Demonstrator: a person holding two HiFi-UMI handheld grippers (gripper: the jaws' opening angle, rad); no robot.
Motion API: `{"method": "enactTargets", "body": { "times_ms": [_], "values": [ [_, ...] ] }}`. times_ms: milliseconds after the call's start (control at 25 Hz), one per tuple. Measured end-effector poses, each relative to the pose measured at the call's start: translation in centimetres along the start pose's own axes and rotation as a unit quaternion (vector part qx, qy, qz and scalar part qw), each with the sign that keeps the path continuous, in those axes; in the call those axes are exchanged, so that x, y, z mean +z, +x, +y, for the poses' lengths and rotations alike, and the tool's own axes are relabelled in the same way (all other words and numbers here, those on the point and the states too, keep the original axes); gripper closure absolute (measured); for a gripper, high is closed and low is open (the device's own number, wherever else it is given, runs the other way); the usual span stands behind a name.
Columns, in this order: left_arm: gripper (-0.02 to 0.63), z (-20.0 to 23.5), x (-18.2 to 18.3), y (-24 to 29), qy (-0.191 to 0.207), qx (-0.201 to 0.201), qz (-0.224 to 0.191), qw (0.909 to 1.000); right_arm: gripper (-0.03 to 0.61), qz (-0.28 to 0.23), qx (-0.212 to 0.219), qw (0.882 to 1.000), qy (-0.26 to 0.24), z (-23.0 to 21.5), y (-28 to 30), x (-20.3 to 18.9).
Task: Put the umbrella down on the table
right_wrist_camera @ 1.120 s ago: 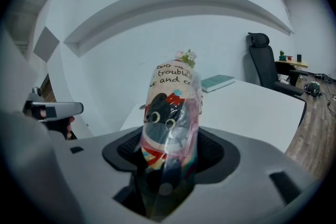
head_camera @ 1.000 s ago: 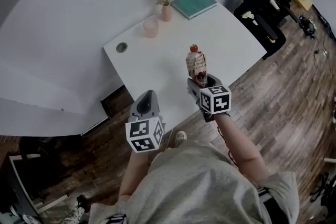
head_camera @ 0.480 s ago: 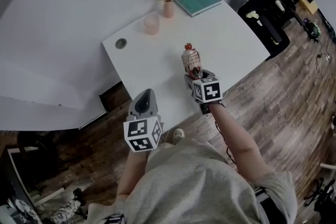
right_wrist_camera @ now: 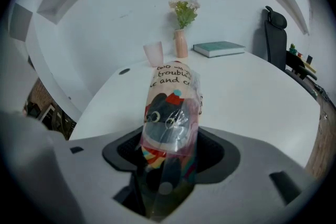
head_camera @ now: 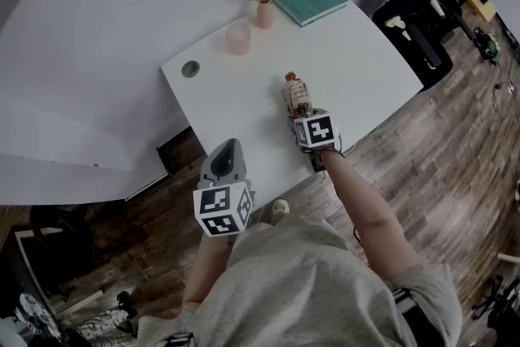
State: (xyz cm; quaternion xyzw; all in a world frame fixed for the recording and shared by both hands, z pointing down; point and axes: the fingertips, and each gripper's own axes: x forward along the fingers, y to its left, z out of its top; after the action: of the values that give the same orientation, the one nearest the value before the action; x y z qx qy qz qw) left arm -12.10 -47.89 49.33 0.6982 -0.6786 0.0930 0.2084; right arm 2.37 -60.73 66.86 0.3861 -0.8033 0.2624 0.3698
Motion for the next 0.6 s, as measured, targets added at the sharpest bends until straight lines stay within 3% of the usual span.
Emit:
{"method": "enactTargets", "body": {
  "times_ms": [600],
  "values": [
    [0.604,-0.41,0.15,-0.6,0.003,-0.008,0.0,1.0,0.29,0.023,0.017,1.0,0.005,0.23,0.73,-0.49]
  ]
}}
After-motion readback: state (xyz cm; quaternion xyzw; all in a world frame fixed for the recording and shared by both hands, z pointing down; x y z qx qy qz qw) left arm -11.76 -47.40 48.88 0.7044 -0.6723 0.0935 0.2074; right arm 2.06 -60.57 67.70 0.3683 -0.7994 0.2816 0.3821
